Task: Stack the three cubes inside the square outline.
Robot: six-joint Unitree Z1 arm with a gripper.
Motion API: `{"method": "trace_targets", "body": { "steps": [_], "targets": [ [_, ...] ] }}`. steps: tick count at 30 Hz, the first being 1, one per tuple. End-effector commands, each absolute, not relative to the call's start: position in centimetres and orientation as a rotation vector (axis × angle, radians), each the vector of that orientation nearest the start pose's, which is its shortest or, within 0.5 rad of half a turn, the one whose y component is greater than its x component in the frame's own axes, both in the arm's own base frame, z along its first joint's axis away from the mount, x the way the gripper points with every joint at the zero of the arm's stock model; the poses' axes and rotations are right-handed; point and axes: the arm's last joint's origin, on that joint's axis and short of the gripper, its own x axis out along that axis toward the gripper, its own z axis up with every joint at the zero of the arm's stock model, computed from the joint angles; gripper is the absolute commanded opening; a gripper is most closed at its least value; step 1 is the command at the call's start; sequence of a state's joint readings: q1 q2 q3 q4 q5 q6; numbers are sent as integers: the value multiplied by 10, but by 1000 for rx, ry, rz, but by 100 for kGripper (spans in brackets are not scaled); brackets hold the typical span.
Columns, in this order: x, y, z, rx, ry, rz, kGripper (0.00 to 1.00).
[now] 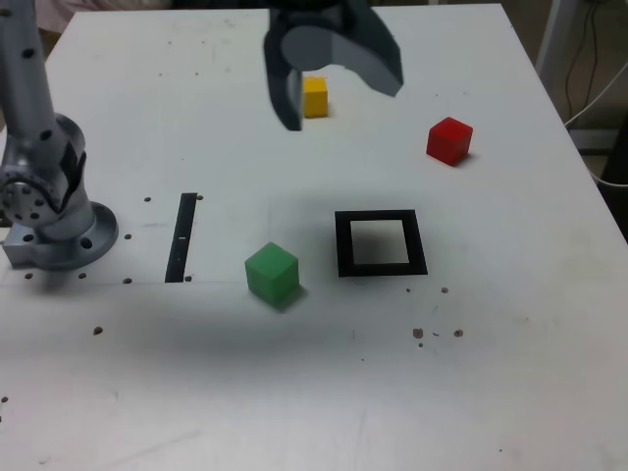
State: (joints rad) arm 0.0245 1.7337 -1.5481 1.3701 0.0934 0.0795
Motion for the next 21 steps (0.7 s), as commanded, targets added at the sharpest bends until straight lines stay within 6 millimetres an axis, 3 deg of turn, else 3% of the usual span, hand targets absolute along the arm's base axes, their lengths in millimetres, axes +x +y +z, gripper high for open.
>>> {"method": "trace_targets", "body": {
  "steps": [1, 7, 14, 21],
  "targets": [
    [292, 20, 346, 115, 1558, 34, 99],
    [322, 47, 345, 137, 1590, 46, 99],
    [366, 59, 333, 198, 1641, 13, 100],
    [387, 75, 318, 200, 1657, 10, 98]
  ]
}}
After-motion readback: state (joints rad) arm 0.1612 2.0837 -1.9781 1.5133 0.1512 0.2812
